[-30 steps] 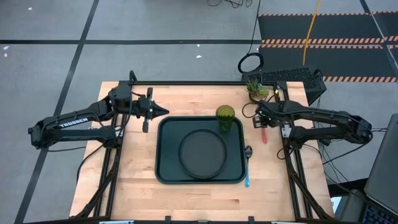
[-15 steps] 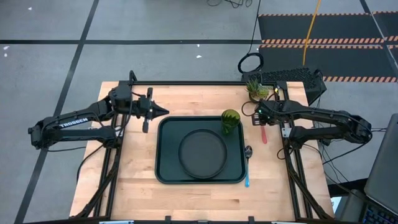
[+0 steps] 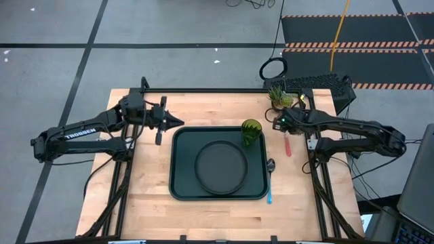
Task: Pick and place plate/cup/fork/spoon on tray
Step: Put the pink fork to the left of the black plate on the black tray
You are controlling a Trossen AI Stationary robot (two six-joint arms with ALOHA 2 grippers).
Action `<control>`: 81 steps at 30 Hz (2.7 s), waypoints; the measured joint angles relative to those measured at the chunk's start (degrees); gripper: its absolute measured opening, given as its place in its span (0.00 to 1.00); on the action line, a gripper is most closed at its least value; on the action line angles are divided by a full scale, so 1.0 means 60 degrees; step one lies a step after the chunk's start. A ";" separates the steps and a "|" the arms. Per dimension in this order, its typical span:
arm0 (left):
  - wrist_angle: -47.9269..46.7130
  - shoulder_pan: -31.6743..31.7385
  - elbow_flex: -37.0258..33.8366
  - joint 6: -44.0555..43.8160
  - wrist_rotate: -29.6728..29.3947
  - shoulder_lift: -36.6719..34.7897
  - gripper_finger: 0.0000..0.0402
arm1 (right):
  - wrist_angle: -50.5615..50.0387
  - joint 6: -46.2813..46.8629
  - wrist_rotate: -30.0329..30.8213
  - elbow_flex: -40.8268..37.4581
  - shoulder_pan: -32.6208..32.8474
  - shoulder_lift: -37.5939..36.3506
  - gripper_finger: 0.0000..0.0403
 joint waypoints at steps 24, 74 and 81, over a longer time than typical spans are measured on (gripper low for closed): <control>-0.0535 0.0000 0.0000 0.0858 -0.0029 0.0001 0.05 | -0.0691 -0.0474 -0.0318 -0.0215 0.0000 0.0044 0.36; -0.0966 -0.0019 -0.0772 -0.1826 -0.0066 0.0000 0.05 | 0.4388 -0.4322 0.2524 -0.2152 0.1039 -0.0580 0.04; -0.0739 -0.0576 -0.0772 -0.2543 -0.0737 0.0000 0.05 | 0.3105 -0.4703 0.2289 -0.1501 0.1351 -0.1811 0.04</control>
